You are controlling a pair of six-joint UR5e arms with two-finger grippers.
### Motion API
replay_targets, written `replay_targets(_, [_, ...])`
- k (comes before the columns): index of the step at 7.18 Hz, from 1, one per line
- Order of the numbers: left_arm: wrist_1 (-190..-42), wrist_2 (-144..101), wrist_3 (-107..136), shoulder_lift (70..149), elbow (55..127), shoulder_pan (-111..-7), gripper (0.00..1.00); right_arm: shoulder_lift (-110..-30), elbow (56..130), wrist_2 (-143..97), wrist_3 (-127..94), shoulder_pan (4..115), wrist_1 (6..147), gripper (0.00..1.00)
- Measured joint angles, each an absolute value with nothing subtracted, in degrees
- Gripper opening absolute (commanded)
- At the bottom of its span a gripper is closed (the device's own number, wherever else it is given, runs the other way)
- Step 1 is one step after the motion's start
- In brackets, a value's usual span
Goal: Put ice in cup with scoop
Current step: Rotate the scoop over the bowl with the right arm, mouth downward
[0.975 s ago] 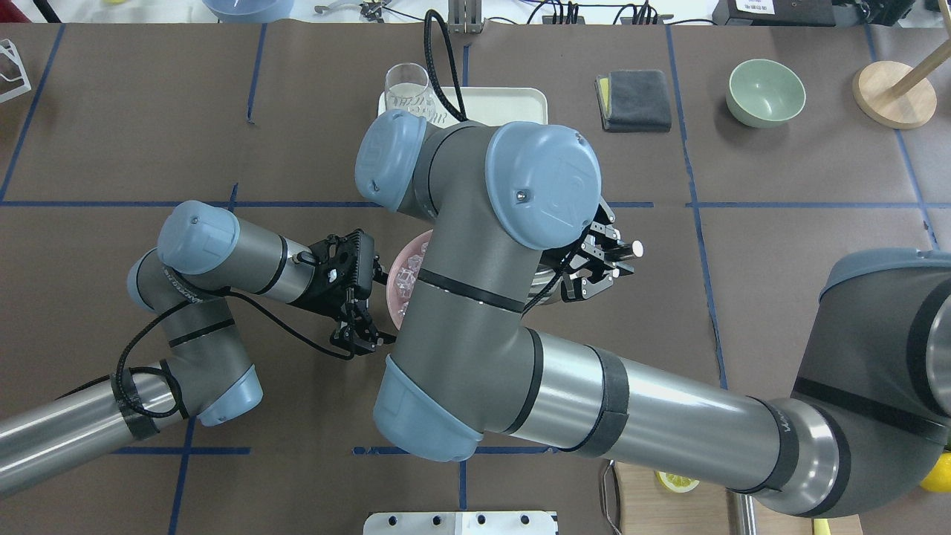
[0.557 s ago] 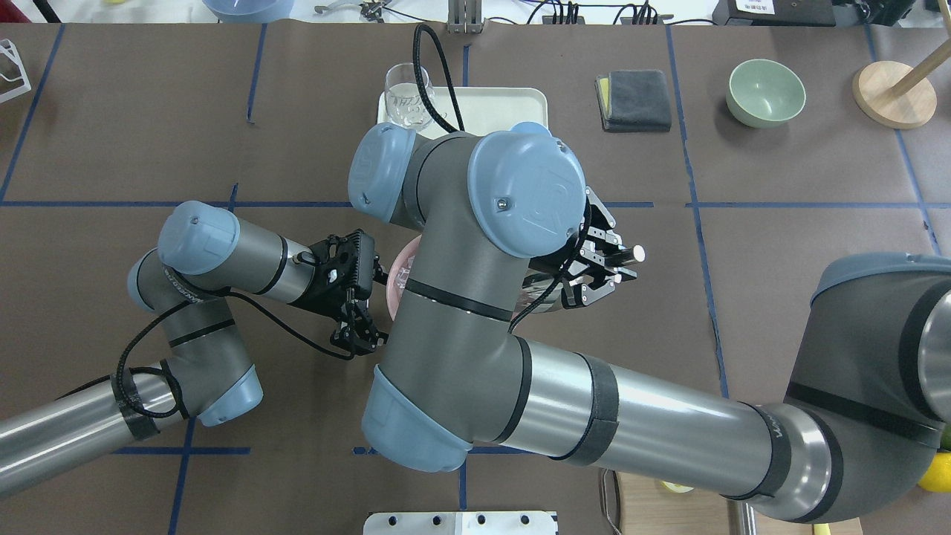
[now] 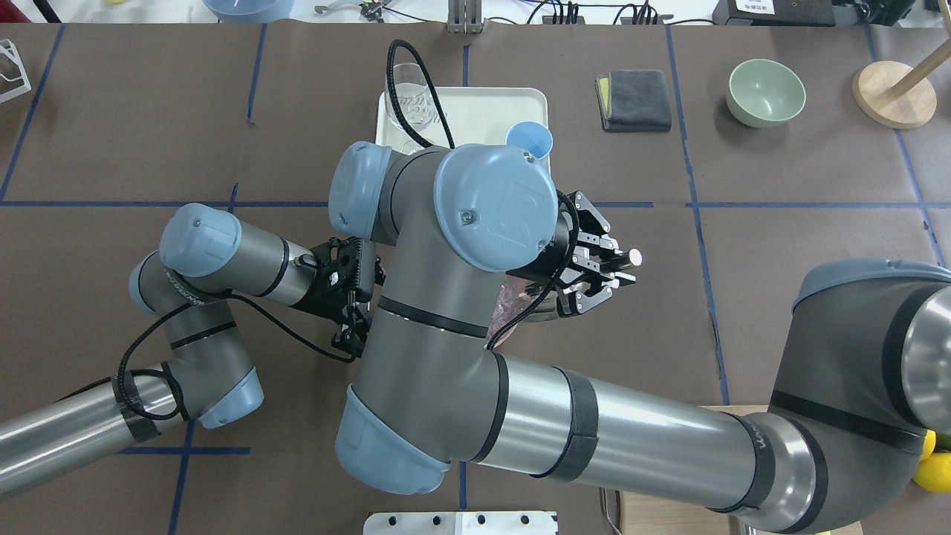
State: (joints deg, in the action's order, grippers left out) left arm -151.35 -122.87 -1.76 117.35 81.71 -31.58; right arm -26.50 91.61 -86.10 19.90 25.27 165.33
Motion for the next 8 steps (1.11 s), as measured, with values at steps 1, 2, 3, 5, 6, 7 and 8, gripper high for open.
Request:
replay_targets(1, [-151.35,-122.87,-1.76,117.34,81.68,-31.56,1.0,-26.2,91.13,-86.06,19.85,25.19,164.87,0.0])
replay_targets(2, [-151.35,-122.87,-1.76,117.34,81.67,-31.56,1.0,-25.85,89.86,-86.07,19.7,25.17,163.68,0.0])
replay_targets(3, [-151.35,-122.87,-1.76,117.33,81.65,-31.56,1.0,-25.66,88.45,-86.1,19.51,25.14,162.36,0.0])
replay_targets(5, [-151.35,-122.87,-1.76,117.35,81.65,-31.55,1.0,-25.68,87.49,-86.13,19.43,25.0,161.27,0.0])
replay_targets(6, [-151.35,-122.89,-1.76,117.38,81.65,-31.55,1.0,-25.74,87.33,-86.12,19.43,24.79,161.18,0.0])
replay_targets(7, [-151.35,-122.93,-1.76,117.41,81.65,-31.55,1.0,-25.77,87.11,-86.08,19.42,24.48,161.15,0.0])
replay_targets(8, [-151.37,-122.95,-1.74,117.44,81.66,-31.55,1.0,-25.78,86.93,-86.06,19.42,24.21,161.11,0.0])
